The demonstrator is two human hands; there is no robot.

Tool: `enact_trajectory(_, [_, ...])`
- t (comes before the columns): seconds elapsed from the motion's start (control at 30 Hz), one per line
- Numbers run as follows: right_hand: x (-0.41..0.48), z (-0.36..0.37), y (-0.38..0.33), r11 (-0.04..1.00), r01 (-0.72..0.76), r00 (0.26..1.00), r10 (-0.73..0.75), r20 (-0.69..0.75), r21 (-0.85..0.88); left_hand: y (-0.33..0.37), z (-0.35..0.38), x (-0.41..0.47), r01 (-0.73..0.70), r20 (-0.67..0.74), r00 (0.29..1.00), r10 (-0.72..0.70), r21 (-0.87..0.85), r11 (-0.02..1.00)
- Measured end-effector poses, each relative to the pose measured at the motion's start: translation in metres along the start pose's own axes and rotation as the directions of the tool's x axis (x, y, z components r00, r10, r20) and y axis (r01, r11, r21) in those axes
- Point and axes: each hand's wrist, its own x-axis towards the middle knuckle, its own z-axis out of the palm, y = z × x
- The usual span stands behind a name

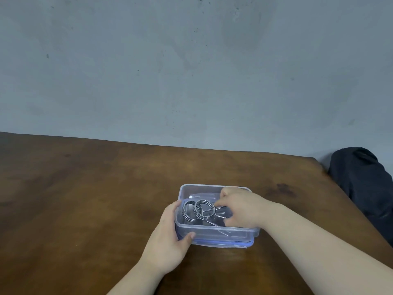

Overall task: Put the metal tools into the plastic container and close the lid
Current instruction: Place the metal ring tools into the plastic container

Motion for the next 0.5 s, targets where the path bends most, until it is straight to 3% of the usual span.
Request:
enact_trajectory(0.27, [0.006,0.011,0.011,1.000,0.013,0.999,-0.012,-0.036,0.026,-0.002,0.003,0.003,0.027,0.007,1.000,-0.027,0.024,0.999])
enact_trajectory(0.43, [-0.020,0.009,0.007,0.968,0.089,0.965,-0.026,-0.262,0.233,-0.001,0.002,0.003,0.031,0.011,0.999,-0.031,0.013,0.999])
enact_trajectory(0.5, [-0.037,0.011,-0.001,0.959,0.129,0.958,-0.055,-0.280,0.252,-0.002,0.003,0.004,0.033,0.017,0.999,-0.033,0.004,0.999])
